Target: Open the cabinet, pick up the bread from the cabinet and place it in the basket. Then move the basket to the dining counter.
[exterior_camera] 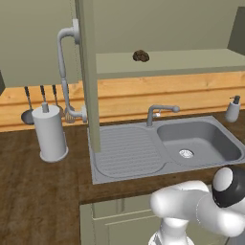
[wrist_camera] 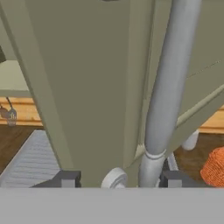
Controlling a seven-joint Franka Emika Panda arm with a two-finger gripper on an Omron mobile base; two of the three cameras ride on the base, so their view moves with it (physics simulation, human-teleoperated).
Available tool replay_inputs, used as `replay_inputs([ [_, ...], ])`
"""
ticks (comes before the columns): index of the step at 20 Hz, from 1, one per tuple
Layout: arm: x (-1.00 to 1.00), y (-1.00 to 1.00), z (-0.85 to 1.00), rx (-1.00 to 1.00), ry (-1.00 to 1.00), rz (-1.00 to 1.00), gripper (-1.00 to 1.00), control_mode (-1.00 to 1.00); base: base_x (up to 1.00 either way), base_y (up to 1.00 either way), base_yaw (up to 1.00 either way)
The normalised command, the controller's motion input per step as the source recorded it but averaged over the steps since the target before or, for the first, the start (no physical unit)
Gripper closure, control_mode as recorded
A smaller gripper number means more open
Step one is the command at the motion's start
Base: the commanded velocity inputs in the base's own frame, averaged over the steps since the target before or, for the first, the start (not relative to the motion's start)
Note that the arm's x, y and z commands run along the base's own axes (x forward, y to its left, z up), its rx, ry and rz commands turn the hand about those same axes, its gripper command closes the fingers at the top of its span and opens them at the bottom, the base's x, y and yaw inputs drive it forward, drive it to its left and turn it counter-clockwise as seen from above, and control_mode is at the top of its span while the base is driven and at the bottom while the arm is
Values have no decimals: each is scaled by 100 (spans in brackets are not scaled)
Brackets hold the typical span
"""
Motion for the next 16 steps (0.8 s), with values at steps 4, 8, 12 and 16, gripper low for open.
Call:
replay_inputs([
  [4, -33, 23, 0, 1, 20, 0, -100, -100, 0, 0, 0],
  [8, -52, 39, -1, 1, 7, -7, -100, -100, 0, 0, 0],
  [12, -44, 25, -20, 0, 0, -23, -100, -100, 0, 0, 0],
  [16, 7, 14, -37, 0, -2, -27, -100, -100, 0, 0, 0],
])
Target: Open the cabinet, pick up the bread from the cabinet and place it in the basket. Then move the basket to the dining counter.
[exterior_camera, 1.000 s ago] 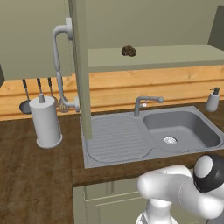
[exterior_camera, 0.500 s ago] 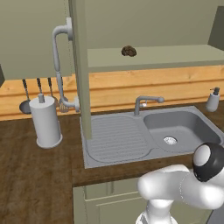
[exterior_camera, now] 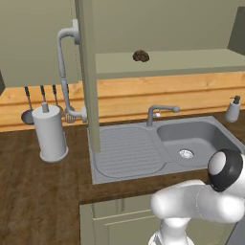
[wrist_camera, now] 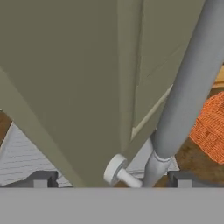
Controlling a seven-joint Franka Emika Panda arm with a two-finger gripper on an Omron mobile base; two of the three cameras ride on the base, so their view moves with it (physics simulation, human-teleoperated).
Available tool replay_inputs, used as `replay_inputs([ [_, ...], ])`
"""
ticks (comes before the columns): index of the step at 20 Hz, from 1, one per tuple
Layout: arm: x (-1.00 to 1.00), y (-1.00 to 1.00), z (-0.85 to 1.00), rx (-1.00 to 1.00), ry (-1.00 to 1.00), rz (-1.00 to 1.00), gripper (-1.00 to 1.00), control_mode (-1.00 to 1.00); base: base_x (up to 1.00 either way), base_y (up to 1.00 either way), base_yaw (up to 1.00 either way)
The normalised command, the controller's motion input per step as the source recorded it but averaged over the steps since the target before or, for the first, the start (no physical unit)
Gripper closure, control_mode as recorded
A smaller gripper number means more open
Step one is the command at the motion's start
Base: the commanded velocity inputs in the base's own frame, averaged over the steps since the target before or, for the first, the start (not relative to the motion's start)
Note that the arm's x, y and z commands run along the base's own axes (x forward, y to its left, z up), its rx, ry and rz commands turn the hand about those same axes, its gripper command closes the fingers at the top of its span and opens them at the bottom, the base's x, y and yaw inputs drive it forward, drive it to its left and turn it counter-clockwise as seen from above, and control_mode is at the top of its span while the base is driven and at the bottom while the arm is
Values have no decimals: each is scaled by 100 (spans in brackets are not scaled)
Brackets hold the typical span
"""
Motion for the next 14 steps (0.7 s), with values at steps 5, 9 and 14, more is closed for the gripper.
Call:
replay_inputs([
  [5, 31, 22, -42, 0, -6, -32, -100, -100, 0, 0, 0],
  [9, -14, 43, -22, 0, -19, -35, -100, -100, 0, 0, 0],
  [14, -51, 46, -15, 0, -24, -44, -100, -100, 0, 0, 0],
])
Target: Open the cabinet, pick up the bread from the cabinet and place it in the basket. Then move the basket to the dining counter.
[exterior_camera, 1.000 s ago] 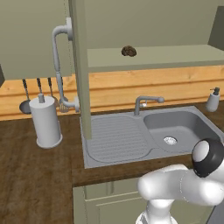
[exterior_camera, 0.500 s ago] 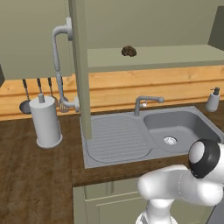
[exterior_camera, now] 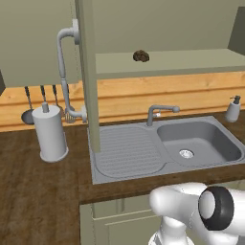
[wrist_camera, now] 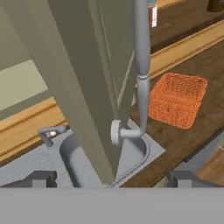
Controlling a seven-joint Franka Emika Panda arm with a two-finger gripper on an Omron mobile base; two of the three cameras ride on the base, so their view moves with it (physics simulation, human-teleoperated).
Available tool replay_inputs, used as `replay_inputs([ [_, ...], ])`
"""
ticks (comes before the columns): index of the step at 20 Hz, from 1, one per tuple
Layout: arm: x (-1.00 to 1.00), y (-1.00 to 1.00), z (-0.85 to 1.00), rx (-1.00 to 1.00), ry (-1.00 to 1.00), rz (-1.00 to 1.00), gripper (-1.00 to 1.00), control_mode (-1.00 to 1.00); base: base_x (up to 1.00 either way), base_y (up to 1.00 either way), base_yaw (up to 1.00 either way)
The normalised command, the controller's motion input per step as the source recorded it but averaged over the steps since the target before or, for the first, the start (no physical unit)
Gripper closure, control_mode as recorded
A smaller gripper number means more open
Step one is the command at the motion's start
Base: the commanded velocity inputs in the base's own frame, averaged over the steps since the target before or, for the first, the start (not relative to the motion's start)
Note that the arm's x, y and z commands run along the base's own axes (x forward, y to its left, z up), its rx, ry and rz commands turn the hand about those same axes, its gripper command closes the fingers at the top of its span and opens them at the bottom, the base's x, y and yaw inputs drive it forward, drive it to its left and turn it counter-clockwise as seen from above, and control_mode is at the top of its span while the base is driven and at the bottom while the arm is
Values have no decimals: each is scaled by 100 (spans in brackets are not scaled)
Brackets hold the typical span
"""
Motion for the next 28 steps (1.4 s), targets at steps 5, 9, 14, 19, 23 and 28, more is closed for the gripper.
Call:
replay_inputs([
  [5, -36, 40, -13, 0, -7, -49, -100, -100, 0, 0, 0],
  [9, -31, 64, 0, 1, 1, -42, -100, -100, 0, 0, 0],
  [14, 51, 93, 0, 4, -1, -26, -100, -100, 0, 0, 0],
  [19, 93, 18, 2, 13, -10, -9, -100, -100, 0, 0, 0],
  [23, 61, -3, -14, 25, -24, -9, -100, -100, 0, 0, 0],
  [28, 72, 0, -9, 25, -41, -9, -100, -100, 0, 0, 0],
])
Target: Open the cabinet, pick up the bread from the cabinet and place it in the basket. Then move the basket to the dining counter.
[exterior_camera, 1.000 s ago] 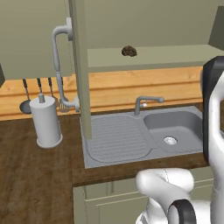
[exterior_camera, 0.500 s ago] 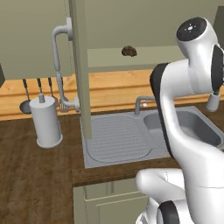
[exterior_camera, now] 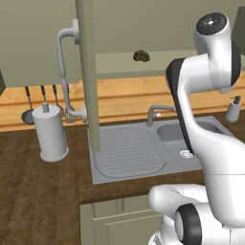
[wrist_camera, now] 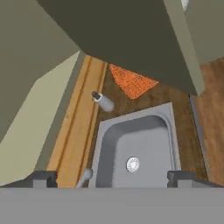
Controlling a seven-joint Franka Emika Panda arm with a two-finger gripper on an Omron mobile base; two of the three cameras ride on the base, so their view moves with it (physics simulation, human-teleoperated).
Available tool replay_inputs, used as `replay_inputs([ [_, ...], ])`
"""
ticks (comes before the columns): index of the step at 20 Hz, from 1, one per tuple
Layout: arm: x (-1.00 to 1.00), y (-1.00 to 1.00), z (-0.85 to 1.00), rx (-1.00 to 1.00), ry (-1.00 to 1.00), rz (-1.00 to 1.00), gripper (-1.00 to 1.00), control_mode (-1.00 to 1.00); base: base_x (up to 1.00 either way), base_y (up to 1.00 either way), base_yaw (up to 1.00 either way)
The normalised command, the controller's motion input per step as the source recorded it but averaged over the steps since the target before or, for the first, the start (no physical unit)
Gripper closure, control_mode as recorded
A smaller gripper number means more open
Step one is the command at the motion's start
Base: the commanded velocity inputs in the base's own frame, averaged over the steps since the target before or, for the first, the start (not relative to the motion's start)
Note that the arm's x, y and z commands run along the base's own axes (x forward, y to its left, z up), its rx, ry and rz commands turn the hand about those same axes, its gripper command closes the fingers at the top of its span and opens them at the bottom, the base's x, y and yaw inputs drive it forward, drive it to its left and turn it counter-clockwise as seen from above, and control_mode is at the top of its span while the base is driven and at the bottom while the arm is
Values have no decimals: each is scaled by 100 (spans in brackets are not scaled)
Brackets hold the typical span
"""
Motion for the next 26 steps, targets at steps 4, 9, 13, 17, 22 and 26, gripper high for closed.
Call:
replay_inputs([
  [4, 71, -12, 0, 16, -43, -21, -100, -100, 0, 0, 0],
  [9, 54, -51, -1, 6, -28, -41, -100, -100, 0, 0, 0],
  [13, 49, -54, -6, 0, -28, -50, -100, -100, 0, 0, 0],
  [17, 5, -61, 0, 5, -25, -48, -100, -100, 0, 0, 0],
  [22, 0, -66, -9, 9, -29, -46, -100, -100, 0, 0, 0],
  [26, 0, -66, -25, 10, -25, -46, -100, -100, 0, 0, 0],
])
